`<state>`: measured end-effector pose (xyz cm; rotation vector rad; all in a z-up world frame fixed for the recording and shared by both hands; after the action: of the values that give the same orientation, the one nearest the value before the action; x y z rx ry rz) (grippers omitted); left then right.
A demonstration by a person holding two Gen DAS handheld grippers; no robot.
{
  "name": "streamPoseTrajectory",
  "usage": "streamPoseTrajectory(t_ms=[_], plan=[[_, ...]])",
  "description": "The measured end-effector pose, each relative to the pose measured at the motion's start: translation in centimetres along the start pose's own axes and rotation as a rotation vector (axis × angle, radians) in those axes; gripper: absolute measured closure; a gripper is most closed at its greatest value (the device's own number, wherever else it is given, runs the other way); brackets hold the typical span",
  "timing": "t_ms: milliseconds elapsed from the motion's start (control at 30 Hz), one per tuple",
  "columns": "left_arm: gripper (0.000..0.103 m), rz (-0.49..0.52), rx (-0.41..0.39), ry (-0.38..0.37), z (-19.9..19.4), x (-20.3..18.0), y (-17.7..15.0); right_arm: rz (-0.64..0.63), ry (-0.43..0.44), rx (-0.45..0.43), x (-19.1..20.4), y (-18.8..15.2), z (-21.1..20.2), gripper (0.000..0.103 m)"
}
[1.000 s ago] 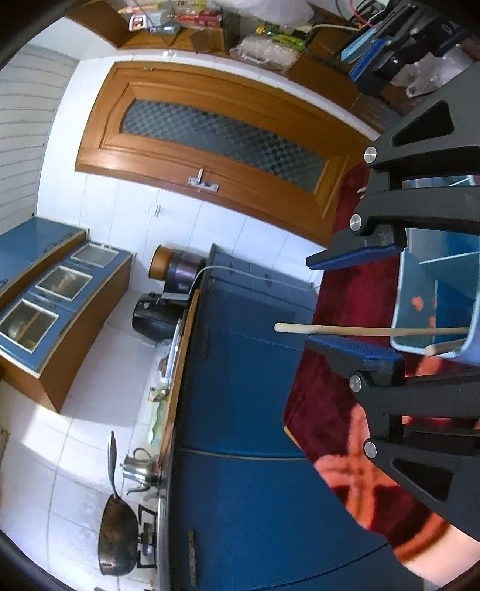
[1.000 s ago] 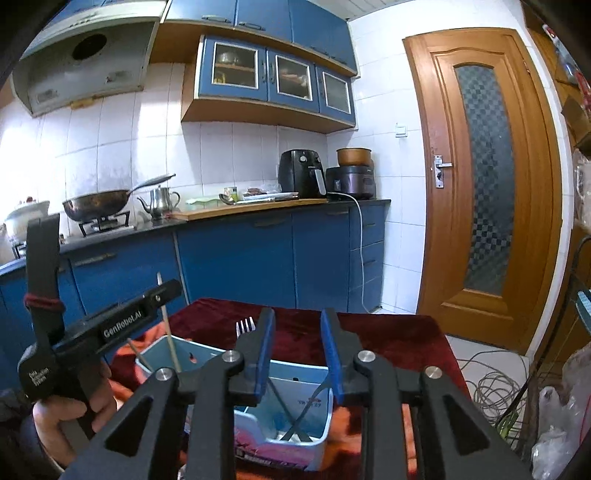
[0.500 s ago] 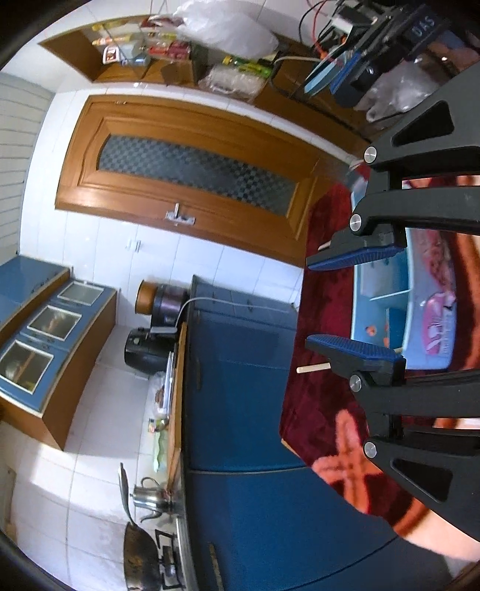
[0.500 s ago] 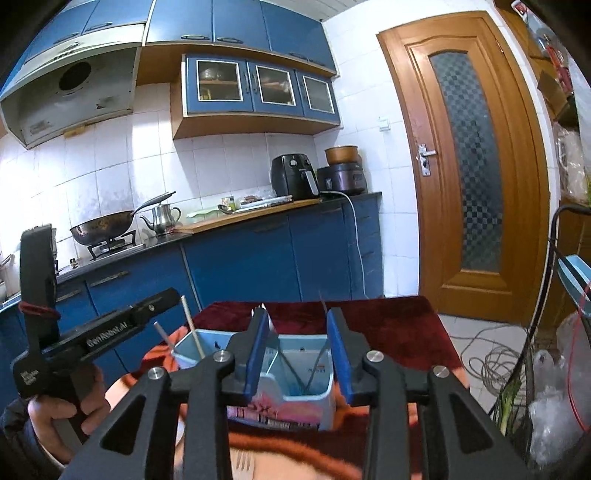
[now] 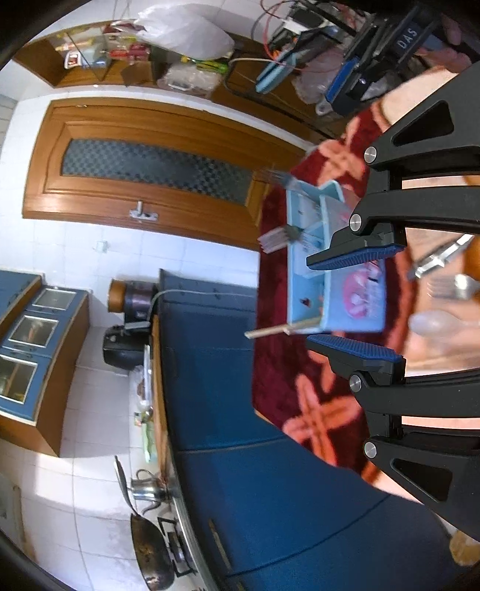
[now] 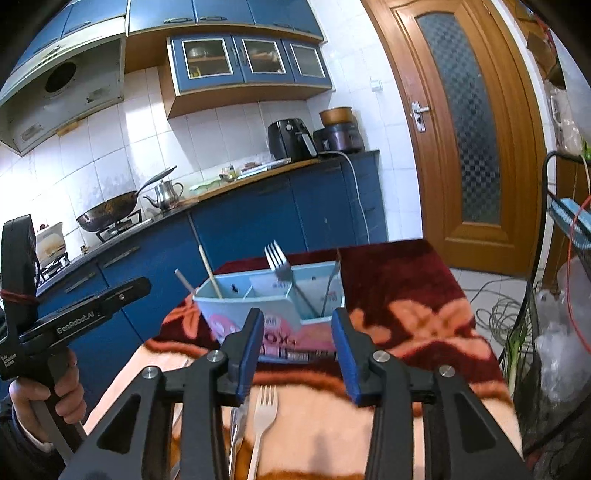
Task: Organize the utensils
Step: 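Move both open tools back down toward the remaining utensils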
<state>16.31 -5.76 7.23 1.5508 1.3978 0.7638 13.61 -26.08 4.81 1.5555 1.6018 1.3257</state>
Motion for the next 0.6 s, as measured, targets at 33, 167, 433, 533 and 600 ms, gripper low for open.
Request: streamPoseTrajectory(t_ms=[33,167,433,533,600], plan=[[0.066,0.009,0.013,0.012,-0.2,0.3,-0.5,0.003,0.002,0.009,0.0,-0.4,0.0,0.060],[0.066,0.017,0.060,0.047,-0.4,1.6,-2.2,0.011,0.007,0.038,-0.1,-1.8,0.0,0.059],[0.066,-0.028,0.167,0.076,0.0,4.2,-5.9,0.022,0.011,0.099,0.1,-4.3,0.6,0.058],[0.066,-0.038,0.200,0.090,0.1,4.9,-7.0,0.026,0.017,0.126,0.1,-5.3,1.0,0.058],[0.066,-0.038,0.214,0.100,0.2,5.2,-7.6,0.033,0.016,0.146,0.0,-6.0,1.3,0.058]])
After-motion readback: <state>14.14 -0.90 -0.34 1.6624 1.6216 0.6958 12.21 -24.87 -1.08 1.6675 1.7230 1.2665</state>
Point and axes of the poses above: each gripper's, at about its wrist camera, not at the fingertips, and z roughly the way its jaws point, x to its left, y to its top, the point moved 9 cm from there along z, roughly the way its jaws point, and after that the axes turned 2 degrees about -x, right-handed, at the moved point
